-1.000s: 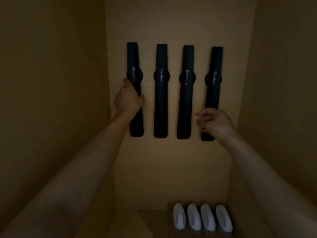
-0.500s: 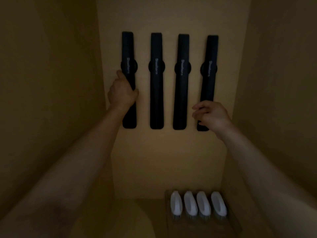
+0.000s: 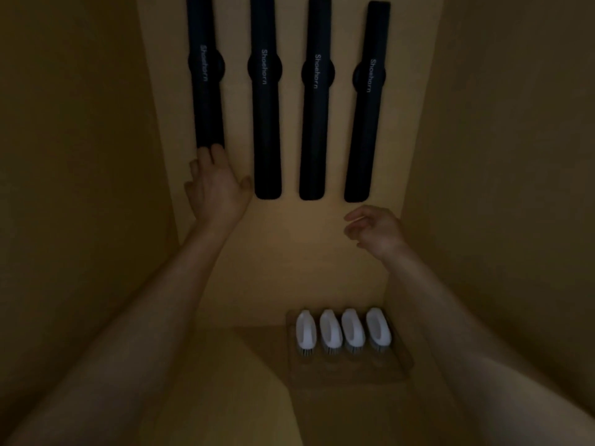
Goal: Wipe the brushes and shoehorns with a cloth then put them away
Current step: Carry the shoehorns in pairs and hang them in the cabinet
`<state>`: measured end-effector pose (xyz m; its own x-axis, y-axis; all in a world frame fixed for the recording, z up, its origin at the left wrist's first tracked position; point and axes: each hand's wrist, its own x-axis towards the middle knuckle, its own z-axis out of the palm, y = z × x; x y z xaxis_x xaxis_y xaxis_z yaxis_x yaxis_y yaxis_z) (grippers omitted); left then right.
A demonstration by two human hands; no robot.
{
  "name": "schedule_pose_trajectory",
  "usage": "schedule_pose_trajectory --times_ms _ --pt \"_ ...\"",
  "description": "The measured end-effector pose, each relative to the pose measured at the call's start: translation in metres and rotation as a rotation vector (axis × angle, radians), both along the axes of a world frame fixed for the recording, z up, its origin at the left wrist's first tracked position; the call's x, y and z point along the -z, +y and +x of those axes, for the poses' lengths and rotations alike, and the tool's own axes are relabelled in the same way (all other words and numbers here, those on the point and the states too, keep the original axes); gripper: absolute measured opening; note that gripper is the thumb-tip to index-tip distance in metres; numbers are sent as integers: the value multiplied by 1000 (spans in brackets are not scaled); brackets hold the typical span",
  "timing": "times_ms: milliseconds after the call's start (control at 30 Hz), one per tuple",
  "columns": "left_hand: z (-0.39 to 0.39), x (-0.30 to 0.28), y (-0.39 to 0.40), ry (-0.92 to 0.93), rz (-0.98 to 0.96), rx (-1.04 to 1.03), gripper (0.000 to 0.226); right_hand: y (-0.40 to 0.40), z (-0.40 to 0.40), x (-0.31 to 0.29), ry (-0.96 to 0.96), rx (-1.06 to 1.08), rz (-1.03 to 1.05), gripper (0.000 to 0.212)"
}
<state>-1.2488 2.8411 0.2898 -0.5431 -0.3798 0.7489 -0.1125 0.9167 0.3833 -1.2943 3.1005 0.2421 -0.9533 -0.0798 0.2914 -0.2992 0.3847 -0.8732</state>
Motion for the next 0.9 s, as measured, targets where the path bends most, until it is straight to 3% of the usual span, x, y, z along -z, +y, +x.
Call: schedule_pose_trajectory --times_ms 267,433,733,900 --pt "6 43 30 -70 -121 145 46 6 18 16 -56 5 30 19" --pt "0 70 52 -81 -146 363 40 14 31 22 -97 49 47 17" --pt "-41 173 114 -570 -197 641 67 31 61 20 -131 142 78 21" --pt "-59 220 139 -715 -347 674 57 44 67 20 -116 174 89 22"
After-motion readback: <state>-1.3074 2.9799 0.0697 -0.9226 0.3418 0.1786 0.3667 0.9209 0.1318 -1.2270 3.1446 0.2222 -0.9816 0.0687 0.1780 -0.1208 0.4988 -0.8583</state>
